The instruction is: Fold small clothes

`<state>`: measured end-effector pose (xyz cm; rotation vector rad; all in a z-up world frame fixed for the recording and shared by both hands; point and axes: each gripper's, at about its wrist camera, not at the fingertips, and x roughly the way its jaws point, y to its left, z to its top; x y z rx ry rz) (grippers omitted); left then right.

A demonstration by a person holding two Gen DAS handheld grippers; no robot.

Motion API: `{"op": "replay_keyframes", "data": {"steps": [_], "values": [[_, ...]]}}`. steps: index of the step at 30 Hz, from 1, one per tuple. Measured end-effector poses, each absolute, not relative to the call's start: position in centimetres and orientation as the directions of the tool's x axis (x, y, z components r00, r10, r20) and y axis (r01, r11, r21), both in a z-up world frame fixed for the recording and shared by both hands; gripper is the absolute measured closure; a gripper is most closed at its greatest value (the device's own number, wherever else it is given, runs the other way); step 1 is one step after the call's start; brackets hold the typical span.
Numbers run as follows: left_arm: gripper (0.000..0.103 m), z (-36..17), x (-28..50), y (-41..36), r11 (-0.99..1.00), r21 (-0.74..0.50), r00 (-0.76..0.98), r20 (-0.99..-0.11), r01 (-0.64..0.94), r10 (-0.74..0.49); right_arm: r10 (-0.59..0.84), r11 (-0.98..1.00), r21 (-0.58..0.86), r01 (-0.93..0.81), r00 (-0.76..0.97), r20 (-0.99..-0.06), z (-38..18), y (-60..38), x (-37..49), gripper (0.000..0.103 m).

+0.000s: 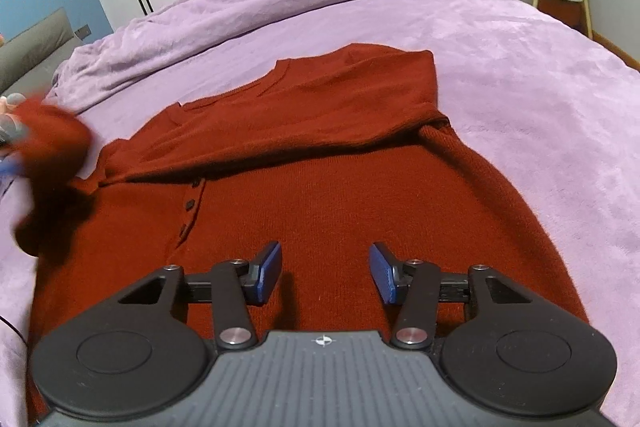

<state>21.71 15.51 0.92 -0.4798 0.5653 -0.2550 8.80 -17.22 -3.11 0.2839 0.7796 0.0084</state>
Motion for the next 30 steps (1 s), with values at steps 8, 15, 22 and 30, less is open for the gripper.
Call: {"op": "replay_keyframes", "data": {"steps": [8,15,22,30], "values": [[0.052,-5.7,21.5,13.3,0.879,-0.474,0.706,-0.641,-0.057,-0.300,0.364,0.899,0.433,-0.066,0.663,-0.654,-2.4,-15.5,13.5,0.054],[0.049,-7.1,19.7,16.7,0.855,-0.487,0.703,-0.670,-0.176,-0.237,0.480,0.839,0.529,-0.125,0.626,-0.614,-2.5,-12.2,20.9,0.039],[0.049,-7.5,19.4,17.2,0.855,-0.488,0.710,-0.665,-0.177,-0.232,0.457,0.877,0.452,-0.166,0.583,-0.672,-3.8,-9.0,22.6,0.085],[0.048,-5.8,19.5,16.6,0.902,-0.403,0.717,-0.674,-0.155,-0.178,0.334,0.934,0.297,-0.200,0.787,-0.518,2.0,-12.1,21.5,0.100]]}}
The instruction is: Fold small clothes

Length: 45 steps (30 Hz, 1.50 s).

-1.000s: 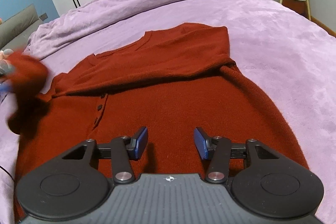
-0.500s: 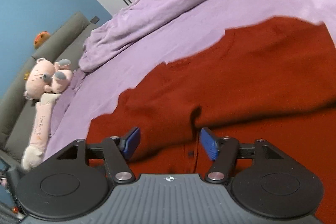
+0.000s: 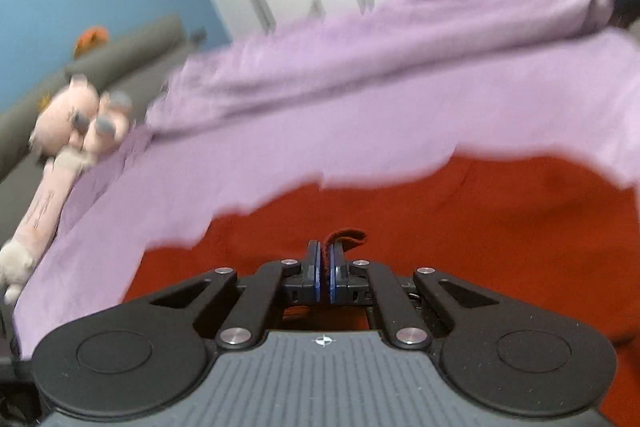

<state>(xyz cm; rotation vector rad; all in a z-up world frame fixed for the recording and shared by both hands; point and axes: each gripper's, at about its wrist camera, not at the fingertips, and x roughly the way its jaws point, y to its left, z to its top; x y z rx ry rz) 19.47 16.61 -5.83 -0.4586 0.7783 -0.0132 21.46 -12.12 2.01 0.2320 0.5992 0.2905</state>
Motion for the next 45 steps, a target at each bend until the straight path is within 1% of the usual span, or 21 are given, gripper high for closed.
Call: {"op": "replay_keyframes", "data": {"steps": [2,6,8,10,12,13,14,16,18,19,20,22,25,30,31,34,37,39,41,43,45], "values": [[0.048,-5.5,20.0,16.5,0.908,-0.388,0.718,-0.676,-0.157,-0.165,0.232,0.965,0.233,-0.122,0.811,-0.536,1.9,-14.1,22.2,0.100],[0.048,-5.2,21.1,15.9,0.923,-0.356,0.719,-0.679,-0.147,-0.147,0.096,0.990,0.143,-0.006,0.769,-0.632,-1.3,-17.8,23.8,0.100],[0.048,-5.3,21.6,15.4,0.932,-0.337,0.713,-0.686,-0.136,-0.145,0.084,0.988,0.151,0.028,0.730,-0.678,-3.0,-19.4,24.2,0.099],[0.048,-5.3,22.0,15.1,0.938,-0.321,0.706,-0.694,-0.129,-0.141,0.146,0.968,0.246,0.047,0.692,-0.707,-4.1,-21.2,24.1,0.097],[0.048,-5.4,22.1,15.2,0.940,-0.317,0.697,-0.703,-0.129,-0.142,0.237,0.931,0.362,0.042,0.684,-0.689,-4.6,-22.6,23.7,0.080],[0.048,-5.3,22.0,15.3,0.939,-0.321,0.696,-0.703,-0.126,-0.146,0.280,0.910,0.414,0.029,0.694,-0.663,-4.8,-23.0,23.4,0.061],[0.048,-5.3,22.0,15.3,0.939,-0.321,0.694,-0.704,-0.127,-0.147,0.310,0.895,0.447,0.014,0.699,-0.644,-4.8,-23.0,23.3,0.047],[0.048,-5.1,21.8,15.4,0.939,-0.317,0.690,-0.709,-0.129,-0.144,0.344,0.888,0.460,-0.019,0.690,-0.636,-5.0,-22.2,23.7,0.044],[0.048,-4.9,21.7,15.3,0.941,-0.310,0.688,-0.713,-0.132,-0.138,0.347,0.902,0.430,-0.041,0.662,-0.665,-5.5,-20.8,24.4,0.046],[0.048,-4.6,21.7,15.2,0.943,-0.305,0.684,-0.717,-0.133,-0.135,0.335,0.916,0.398,-0.056,0.655,-0.678,-5.5,-19.8,24.8,0.059],[0.048,-4.4,21.7,15.1,0.945,-0.301,0.682,-0.719,-0.131,-0.135,0.315,0.931,0.358,-0.072,0.653,-0.688,-5.4,-18.5,25.3,0.078],[0.048,-3.8,21.6,14.9,0.947,-0.297,0.685,-0.715,-0.122,-0.136,0.289,0.949,0.297,-0.103,0.657,-0.696,-5.1,-17.2,25.8,0.098],[0.044,-2.5,21.6,14.2,0.957,-0.274,0.702,-0.700,-0.097,-0.129,0.192,0.981,0.151,-0.124,0.748,-0.636,-3.3,-16.6,24.7,0.099],[0.041,-1.5,23.3,13.0,0.973,-0.219,0.725,-0.682,-0.078,-0.095,-0.071,0.994,-0.103,0.018,0.841,-0.537,-2.1,-17.4,23.7,0.099],[0.041,-1.7,23.8,12.7,0.973,-0.218,0.724,-0.683,-0.077,-0.096,-0.101,0.992,-0.118,0.042,0.830,-0.549,-2.4,-18.0,24.0,0.099],[0.042,-2.7,25.7,11.4,0.978,-0.201,0.702,-0.705,-0.060,-0.102,-0.056,0.998,-0.063,0.021,0.779,-0.625,-3.8,-19.3,25.0,0.099],[0.043,-3.8,27.5,10.4,0.983,-0.175,0.674,-0.733,-0.049,-0.097,-0.063,0.993,-0.116,-0.011,0.787,-0.613,-4.4,-19.2,24.9,0.099],[0.045,-4.4,28.5,10.0,0.987,-0.152,0.658,-0.749,-0.056,-0.078,-0.163,0.975,-0.219,0.040,0.799,-0.578,-4.7,-18.9,24.8,0.100],[0.044,-4.9,29.1,9.7,0.989,-0.135,0.656,-0.752,-0.059,-0.063,-0.265,0.953,-0.278,0.119,0.768,-0.583,-5.3,-19.1,25.9,0.103],[0.044,-5.1,29.5,9.6,0.991,-0.120,0.650,-0.759,-0.067,-0.048,-0.243,0.969,-0.190,0.159,0.754,-0.610,-4.6,-20.2,25.8,0.102],[0.044,-4.7,29.2,9.5,0.990,-0.128,0.658,-0.751,-0.059,-0.057,-0.094,0.994,-0.014,0.108,0.790,-0.605,-3.6,-20.7,24.9,0.101]]}}
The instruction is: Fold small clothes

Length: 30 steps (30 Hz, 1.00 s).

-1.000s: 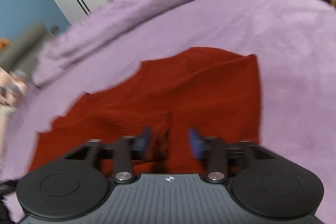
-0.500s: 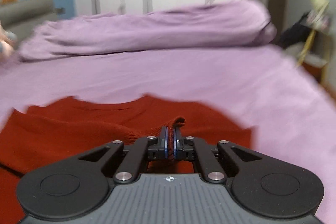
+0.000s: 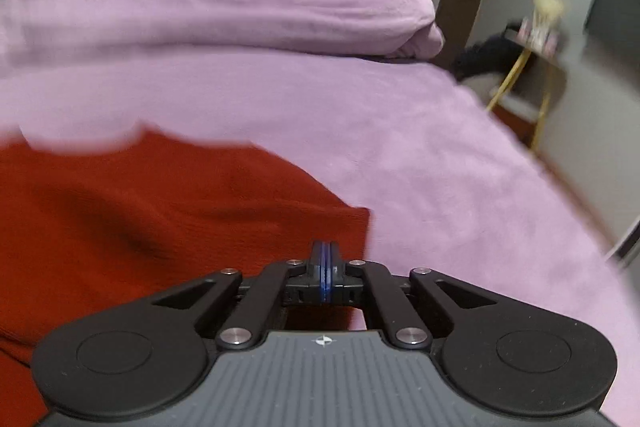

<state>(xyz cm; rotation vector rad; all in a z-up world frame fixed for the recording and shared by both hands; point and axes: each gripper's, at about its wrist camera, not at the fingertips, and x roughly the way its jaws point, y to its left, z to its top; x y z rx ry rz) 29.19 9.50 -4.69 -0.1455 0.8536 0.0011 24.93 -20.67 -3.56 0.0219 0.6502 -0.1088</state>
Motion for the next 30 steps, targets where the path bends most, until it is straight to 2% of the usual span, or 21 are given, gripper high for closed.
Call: {"op": "replay_keyframes", "data": {"steps": [2,6,9,11,13,16,18,20,23,24,26,27,28,30], "values": [[0.044,-4.1,28.9,9.4,0.988,-0.148,0.676,-0.732,-0.042,-0.081,0.051,0.996,0.090,0.005,0.795,-0.605,-3.1,-19.5,25.0,0.101],[0.044,-4.3,29.9,7.8,0.991,-0.137,0.675,-0.732,-0.010,-0.095,0.146,0.989,0.059,-0.139,0.773,-0.617,-3.8,-15.5,26.2,0.101],[0.043,-5.2,31.3,6.1,0.998,-0.068,0.678,-0.732,0.018,-0.062,0.106,0.989,-0.007,-0.150,0.728,-0.677,-5.5,-14.4,27.9,0.103],[0.043,-5.9,32.4,5.3,0.999,-0.008,0.673,-0.739,0.031,-0.027,0.036,0.986,-0.101,-0.134,0.756,-0.653,-6.3,-14.2,28.3,0.103],[0.041,-6.4,33.5,5.0,0.999,0.017,0.679,-0.734,0.032,-0.009,0.008,0.986,-0.122,-0.112,0.770,-0.638,-6.4,-14.7,28.8,0.103],[0.037,-7.1,35.3,5.3,1.000,-0.014,0.674,-0.739,0.000,-0.010,-0.020,0.986,-0.142,-0.087,0.786,-0.618,-6.5,-15.1,29.1,0.103],[0.023,-7.7,36.2,5.5,1.000,-0.011,0.681,-0.732,-0.017,0.004,-0.042,0.980,-0.179,-0.083,0.798,-0.601,-6.7,-15.0,29.0,0.103],[0.017,-8.1,36.6,5.9,0.999,-0.013,0.685,-0.729,-0.030,0.011,-0.035,0.981,-0.174,-0.088,0.798,-0.601,-6.6,-15.2,29.2,0.103],[0.017,-7.6,36.0,6.8,0.997,-0.058,0.671,-0.741,-0.046,-0.012,-0.016,0.986,-0.141,-0.090,0.787,-0.617,-5.6,-15.4,28.0,0.103],[0.017,-7.2,35.5,6.9,0.997,-0.059,0.665,-0.747,-0.051,-0.010,-0.010,0.989,-0.122,-0.084,0.781,-0.624,-5.1,-15.5,26.9,0.100],[0.019,-6.5,33.9,7.2,0.997,-0.057,0.659,-0.752,-0.053,-0.008,-0.002,0.994,-0.085,-0.062,0.797,-0.604,-4.7,-16.3,24.1,0.082],[0.019,-6.2,33.0,7.3,0.997,-0.060,0.660,-0.751,-0.056,-0.008,0.008,0.995,-0.075,-0.066,0.802,-0.598,-5.0,-16.7,22.5,0.078],[0.019,-6.0,32.1,7.5,0.996,-0.070,0.663,-0.748,-0.059,-0.013,-0.006,0.991,-0.110,-0.077,0.790,-0.613,-5.9,-16.8,21.2,0.076],[0.019,-5.9,30.8,7.7,0.994,-0.089,0.667,-0.745,-0.056,-0.029,-0.037,0.975,-0.199,-0.097,0.815,-0.578,-6.8,-16.8,19.4,0.076]]}}
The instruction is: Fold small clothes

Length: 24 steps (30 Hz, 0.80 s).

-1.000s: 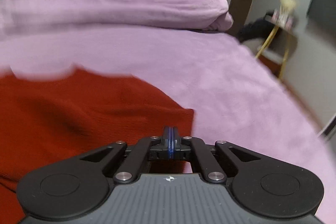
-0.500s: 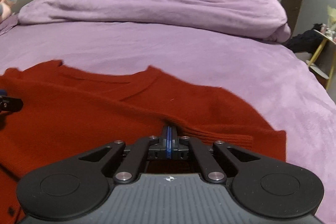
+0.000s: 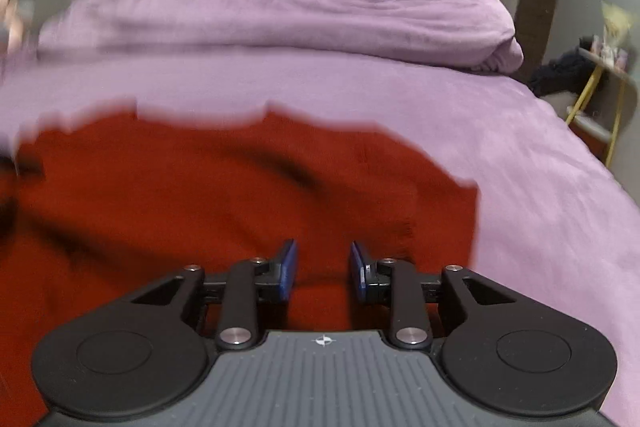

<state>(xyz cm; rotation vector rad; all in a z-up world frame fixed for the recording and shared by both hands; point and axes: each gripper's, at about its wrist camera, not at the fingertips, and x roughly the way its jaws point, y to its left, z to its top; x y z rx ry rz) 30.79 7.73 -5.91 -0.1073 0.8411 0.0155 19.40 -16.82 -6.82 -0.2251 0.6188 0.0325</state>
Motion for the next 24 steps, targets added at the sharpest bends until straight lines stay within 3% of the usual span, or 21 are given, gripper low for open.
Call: {"op": "replay_keyframes", "data": {"steps": [15,17,21,24], "values": [[0.017,-5.6,30.3,6.9,0.996,-0.009,0.612,-0.789,-0.089,0.047,-0.115,0.955,-0.285,-0.077,0.792,-0.600,-6.8,-16.1,20.3,0.074],[0.017,-5.4,30.3,7.0,0.996,-0.009,0.602,-0.797,-0.090,0.047,-0.089,0.976,-0.210,-0.056,0.779,-0.621,-5.6,-16.8,20.2,0.072],[0.017,-5.1,29.3,7.9,0.996,-0.038,0.597,-0.802,-0.086,0.021,-0.005,0.994,0.081,0.071,0.782,-0.624,-3.4,-20.7,20.2,0.069],[0.018,-4.9,28.6,8.6,0.993,-0.068,0.606,-0.796,-0.097,0.005,0.005,0.978,0.164,0.129,0.771,-0.637,-3.2,-22.5,21.6,0.069]]}}
